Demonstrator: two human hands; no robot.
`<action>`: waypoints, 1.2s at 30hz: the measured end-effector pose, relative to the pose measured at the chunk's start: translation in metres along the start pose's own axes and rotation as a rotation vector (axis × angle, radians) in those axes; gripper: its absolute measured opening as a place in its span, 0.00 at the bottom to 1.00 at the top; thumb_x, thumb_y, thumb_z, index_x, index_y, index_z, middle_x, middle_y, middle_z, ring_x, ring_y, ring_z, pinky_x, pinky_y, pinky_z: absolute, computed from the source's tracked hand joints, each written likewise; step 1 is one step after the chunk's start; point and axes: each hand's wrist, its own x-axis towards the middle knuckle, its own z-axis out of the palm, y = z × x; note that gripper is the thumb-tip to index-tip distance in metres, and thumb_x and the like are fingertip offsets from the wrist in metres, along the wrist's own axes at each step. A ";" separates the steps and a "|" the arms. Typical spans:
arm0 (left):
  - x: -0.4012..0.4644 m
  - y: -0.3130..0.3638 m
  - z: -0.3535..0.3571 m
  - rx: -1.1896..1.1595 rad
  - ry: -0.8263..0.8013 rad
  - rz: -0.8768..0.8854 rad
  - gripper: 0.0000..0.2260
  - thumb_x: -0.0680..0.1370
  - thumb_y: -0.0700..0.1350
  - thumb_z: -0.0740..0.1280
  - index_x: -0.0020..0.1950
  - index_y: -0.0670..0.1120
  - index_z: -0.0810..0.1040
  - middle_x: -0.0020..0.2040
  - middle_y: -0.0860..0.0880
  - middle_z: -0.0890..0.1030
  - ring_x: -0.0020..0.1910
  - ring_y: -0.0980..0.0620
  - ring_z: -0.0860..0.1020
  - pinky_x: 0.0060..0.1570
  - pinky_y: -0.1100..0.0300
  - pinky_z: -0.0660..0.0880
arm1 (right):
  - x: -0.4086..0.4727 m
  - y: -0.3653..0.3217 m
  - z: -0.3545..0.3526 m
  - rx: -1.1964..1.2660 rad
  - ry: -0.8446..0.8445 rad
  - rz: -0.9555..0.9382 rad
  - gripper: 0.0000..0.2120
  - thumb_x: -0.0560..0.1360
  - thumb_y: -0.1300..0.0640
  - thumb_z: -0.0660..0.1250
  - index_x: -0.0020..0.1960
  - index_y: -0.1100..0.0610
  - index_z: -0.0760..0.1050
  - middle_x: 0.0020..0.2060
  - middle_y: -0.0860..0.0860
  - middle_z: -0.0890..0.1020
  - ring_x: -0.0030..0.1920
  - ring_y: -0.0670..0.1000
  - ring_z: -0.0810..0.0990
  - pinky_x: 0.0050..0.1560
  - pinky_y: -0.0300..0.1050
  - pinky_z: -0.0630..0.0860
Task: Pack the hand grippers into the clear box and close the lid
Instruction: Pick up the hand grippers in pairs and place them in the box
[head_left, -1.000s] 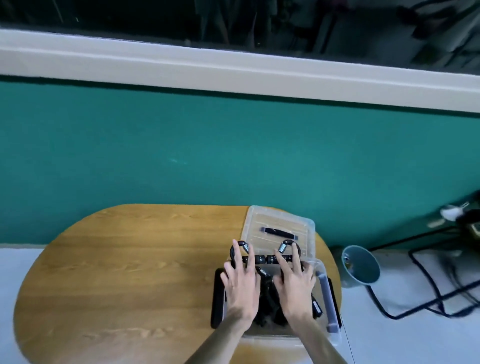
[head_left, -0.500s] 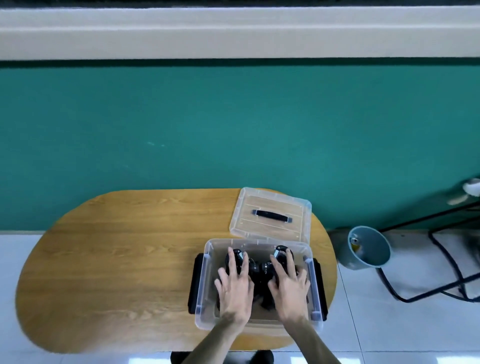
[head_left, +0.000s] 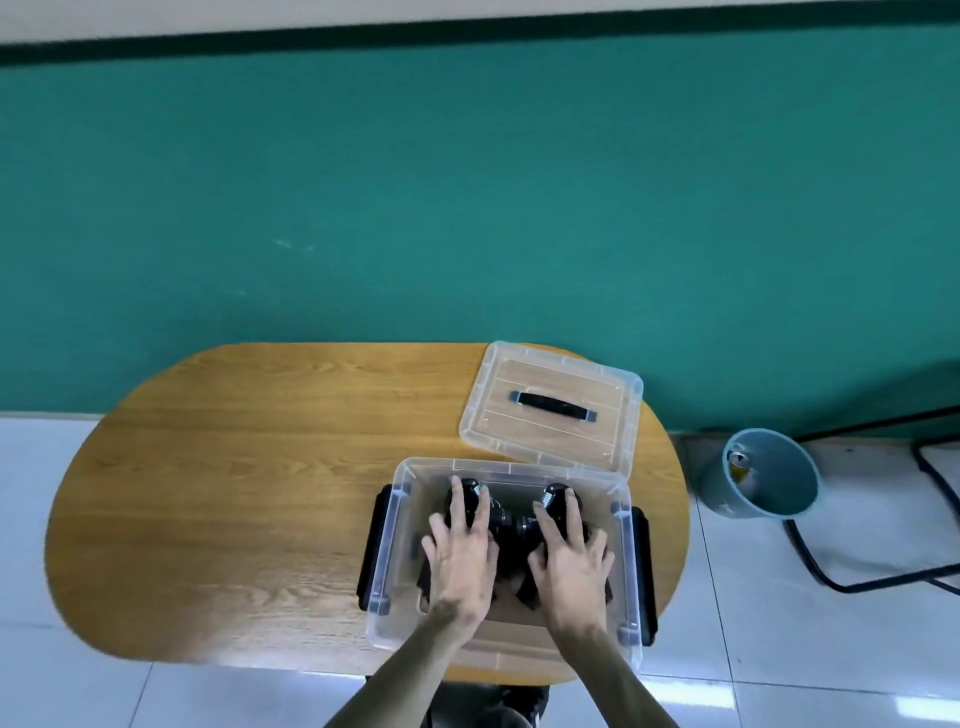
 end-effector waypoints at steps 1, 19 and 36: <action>0.001 0.000 0.001 0.000 -0.001 -0.008 0.33 0.84 0.41 0.59 0.84 0.55 0.44 0.83 0.46 0.35 0.62 0.45 0.63 0.66 0.46 0.67 | 0.001 0.000 0.002 -0.013 0.002 -0.004 0.30 0.70 0.57 0.77 0.71 0.46 0.74 0.77 0.57 0.67 0.53 0.61 0.73 0.49 0.62 0.77; 0.003 -0.009 -0.013 0.097 -0.140 0.104 0.29 0.86 0.58 0.45 0.81 0.54 0.32 0.80 0.45 0.29 0.81 0.43 0.52 0.78 0.45 0.54 | 0.004 -0.002 -0.012 -0.121 -0.030 -0.056 0.27 0.77 0.44 0.52 0.70 0.50 0.76 0.73 0.60 0.72 0.58 0.66 0.79 0.49 0.64 0.78; -0.017 -0.021 -0.003 0.075 -0.164 0.172 0.37 0.72 0.66 0.27 0.78 0.52 0.26 0.77 0.45 0.24 0.78 0.44 0.29 0.78 0.48 0.36 | -0.015 0.003 0.001 -0.109 0.019 -0.107 0.29 0.82 0.40 0.46 0.76 0.53 0.69 0.76 0.61 0.66 0.73 0.66 0.69 0.67 0.65 0.71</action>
